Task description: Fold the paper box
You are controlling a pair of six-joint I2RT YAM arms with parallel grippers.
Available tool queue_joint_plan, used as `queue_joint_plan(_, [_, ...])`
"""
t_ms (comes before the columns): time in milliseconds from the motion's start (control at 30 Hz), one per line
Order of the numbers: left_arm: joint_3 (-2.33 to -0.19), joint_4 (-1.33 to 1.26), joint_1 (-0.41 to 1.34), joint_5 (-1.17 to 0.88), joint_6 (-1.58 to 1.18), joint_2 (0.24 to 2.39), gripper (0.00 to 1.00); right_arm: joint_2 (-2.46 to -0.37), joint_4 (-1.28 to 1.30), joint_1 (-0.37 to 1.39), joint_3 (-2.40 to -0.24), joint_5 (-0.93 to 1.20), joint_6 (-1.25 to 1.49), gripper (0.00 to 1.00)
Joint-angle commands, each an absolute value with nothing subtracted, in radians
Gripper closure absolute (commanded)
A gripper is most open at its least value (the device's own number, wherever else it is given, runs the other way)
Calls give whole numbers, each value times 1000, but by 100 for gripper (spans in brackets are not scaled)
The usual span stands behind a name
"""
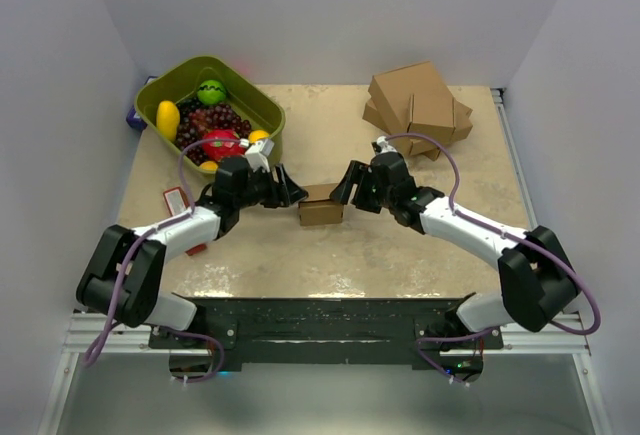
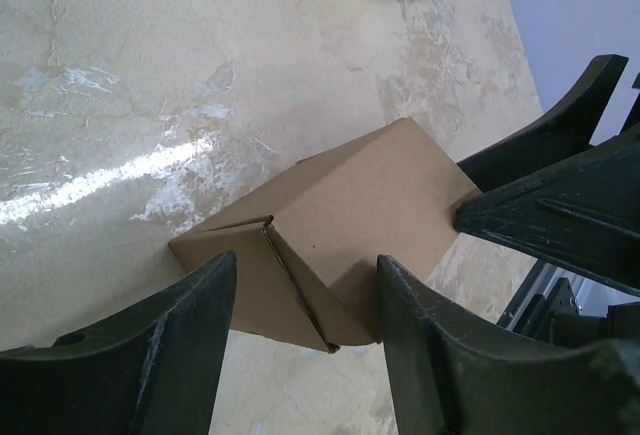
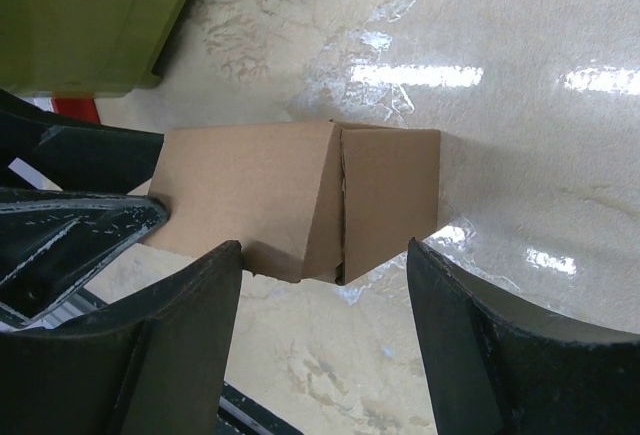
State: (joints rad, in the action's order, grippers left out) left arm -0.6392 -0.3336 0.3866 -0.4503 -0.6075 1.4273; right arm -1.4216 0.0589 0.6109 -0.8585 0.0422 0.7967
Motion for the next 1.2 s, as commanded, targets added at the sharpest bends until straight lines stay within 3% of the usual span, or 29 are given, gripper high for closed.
queue_joint_plan(0, [-606, -379, 377, -449, -609, 1447, 40, -1439, 67, 614, -845, 8, 793, 32])
queue_joint_plan(600, [-566, -388, 377, -446, -584, 1513, 56, -1462, 74, 612, -867, 9, 781, 30])
queue_joint_plan(833, [-591, -334, 377, -423, -538, 1514, 57, -1422, 124, 581, -923, 15, 735, 26])
queue_joint_plan(1167, [-607, -301, 377, -413, -517, 1508, 58, -1381, 143, 563, -910, 11, 730, 31])
